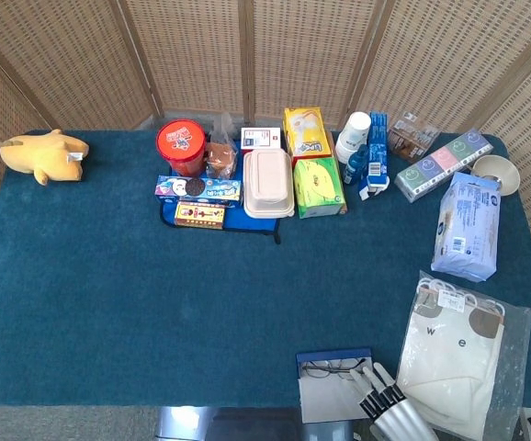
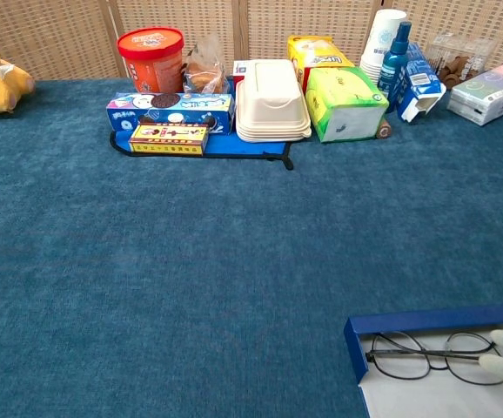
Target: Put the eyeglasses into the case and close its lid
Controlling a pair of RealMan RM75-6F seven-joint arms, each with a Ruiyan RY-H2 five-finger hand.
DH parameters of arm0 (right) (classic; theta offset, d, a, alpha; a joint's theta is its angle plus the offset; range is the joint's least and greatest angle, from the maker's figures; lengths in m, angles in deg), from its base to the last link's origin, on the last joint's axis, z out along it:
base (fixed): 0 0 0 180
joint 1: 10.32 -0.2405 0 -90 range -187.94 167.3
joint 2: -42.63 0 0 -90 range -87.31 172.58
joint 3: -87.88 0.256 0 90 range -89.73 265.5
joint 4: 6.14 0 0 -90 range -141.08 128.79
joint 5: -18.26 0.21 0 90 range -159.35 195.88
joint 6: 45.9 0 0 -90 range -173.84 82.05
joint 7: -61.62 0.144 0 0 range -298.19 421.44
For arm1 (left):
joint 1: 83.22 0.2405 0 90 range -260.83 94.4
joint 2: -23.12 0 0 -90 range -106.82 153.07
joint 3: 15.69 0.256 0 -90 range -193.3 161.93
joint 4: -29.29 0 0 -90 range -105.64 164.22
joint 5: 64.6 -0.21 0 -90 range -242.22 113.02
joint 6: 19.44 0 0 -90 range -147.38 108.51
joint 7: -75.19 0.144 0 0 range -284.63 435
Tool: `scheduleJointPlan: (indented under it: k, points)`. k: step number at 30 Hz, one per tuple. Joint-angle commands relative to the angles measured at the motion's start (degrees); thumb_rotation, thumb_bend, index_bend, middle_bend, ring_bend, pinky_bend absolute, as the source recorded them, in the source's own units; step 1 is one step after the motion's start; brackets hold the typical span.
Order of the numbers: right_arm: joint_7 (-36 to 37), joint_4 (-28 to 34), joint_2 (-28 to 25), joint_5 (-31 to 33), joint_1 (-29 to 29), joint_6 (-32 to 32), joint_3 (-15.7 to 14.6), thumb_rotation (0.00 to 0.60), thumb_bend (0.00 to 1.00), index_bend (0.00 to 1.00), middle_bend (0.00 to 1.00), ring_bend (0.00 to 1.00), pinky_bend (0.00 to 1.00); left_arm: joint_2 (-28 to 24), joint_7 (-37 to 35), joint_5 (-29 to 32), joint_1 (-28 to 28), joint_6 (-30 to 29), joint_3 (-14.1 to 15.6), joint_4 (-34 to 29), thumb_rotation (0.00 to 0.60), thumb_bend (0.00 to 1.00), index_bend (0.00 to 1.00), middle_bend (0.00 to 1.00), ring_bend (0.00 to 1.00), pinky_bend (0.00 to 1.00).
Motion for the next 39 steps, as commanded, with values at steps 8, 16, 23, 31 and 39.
scheduleJointPlan:
  k: [8, 16, 23, 31, 39]
  points:
    - [3.2, -2.6, 1.5, -0.4, -1.1, 0.5, 0.5, 0.600, 0.22, 0.00, 0.00, 0.00, 0.05, -0.9, -0.8, 0.0, 1.1, -0.7, 0.4, -0.1, 0.600, 0.31, 0.13, 0.27, 0.17, 0.05]
    - [5.4, -4.4, 2.4, -0.7, -1.9, -0.2, 1.0, 0.600, 0.22, 0.00, 0.00, 0.00, 0.05, -1.3, -1.1, -0.1, 1.7, -1.5, 0.4, -0.4, 0.600, 0.31, 0.12, 0.27, 0.17, 0.04]
    - [7.2, -6.1, 3.4, -0.9, -2.3, -0.6, 1.0, 0.600, 0.20, 0.00, 0.00, 0.00, 0.05, -1.7, -1.1, -0.2, 2.3, -2.3, 0.4, -0.5, 0.600, 0.31, 0.12, 0.27, 0.17, 0.04]
    - [9.3, -8.5, 4.7, -0.7, -2.2, -1.3, 0.9, 0.600, 0.19, 0.00, 0.00, 0.00, 0.05, -2.1, -0.8, -0.6, 2.6, -3.0, 0.4, -0.8, 0.600, 0.31, 0.12, 0.27, 0.17, 0.04]
    - [10.9, -10.6, 5.8, -0.8, -2.7, -1.8, 1.0, 0.600, 0.19, 0.00, 0.00, 0.00, 0.05, -2.1, -0.8, -0.8, 2.9, -3.6, 0.4, -1.0, 0.600, 0.31, 0.11, 0.27, 0.17, 0.04]
